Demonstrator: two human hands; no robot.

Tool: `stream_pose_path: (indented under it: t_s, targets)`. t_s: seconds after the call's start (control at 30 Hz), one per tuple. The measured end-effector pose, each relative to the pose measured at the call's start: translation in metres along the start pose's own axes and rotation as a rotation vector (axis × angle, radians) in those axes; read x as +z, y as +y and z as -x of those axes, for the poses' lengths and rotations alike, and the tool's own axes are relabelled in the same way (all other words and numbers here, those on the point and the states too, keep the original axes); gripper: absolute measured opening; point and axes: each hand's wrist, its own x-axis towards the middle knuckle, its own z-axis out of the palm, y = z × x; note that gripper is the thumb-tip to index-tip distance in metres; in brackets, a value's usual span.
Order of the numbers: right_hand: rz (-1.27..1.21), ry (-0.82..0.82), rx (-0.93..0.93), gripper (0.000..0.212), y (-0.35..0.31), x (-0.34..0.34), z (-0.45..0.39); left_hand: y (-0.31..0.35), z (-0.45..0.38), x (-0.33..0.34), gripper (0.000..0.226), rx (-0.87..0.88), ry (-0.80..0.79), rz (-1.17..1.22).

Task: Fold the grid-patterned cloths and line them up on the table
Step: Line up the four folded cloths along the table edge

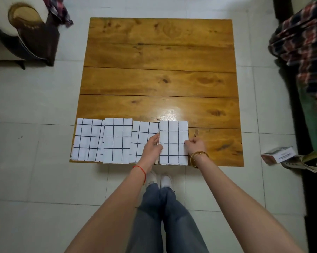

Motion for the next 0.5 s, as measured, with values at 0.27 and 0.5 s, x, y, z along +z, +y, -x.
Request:
stream_pose_path:
  t_s: [0.27, 0.5]
  targets:
    - [0.228, -0.001, -0.171, 0.01, 0.016, 0.011, -0.02, -0.016, -0.023, 0.009, 0.057, 0.025, 0.055, -0.047]
    - [0.406, 0.142, -0.221, 0.015, 0.019, 0.004, -0.006, -0.019, -0.018, 0.012, 0.054, 0.061, 0.079, -0.109]
